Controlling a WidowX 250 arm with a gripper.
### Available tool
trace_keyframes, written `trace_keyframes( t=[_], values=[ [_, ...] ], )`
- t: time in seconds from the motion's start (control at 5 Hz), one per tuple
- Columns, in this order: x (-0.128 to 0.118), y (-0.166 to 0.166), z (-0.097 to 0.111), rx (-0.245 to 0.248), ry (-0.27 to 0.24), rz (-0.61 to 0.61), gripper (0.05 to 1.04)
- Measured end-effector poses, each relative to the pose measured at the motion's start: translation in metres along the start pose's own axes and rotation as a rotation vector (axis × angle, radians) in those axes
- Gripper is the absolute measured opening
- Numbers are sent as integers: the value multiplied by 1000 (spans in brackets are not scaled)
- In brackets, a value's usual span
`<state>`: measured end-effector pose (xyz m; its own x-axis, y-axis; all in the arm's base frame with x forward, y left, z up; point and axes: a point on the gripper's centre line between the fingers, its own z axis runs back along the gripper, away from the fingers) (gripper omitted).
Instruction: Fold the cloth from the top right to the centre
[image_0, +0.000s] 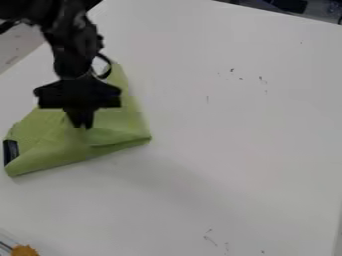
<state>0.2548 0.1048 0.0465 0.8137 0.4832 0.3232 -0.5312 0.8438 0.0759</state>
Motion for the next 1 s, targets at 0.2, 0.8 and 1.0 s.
trace_keyframes(
  t=[0.2, 0.8, 1.0],
  values=[
    [-10, 11, -14, -63, -5, 43, 77],
    [-15, 6, -32, -123, 17, 1, 754],
    [-10, 10, -21, -47, 52, -59, 987]
  ],
)
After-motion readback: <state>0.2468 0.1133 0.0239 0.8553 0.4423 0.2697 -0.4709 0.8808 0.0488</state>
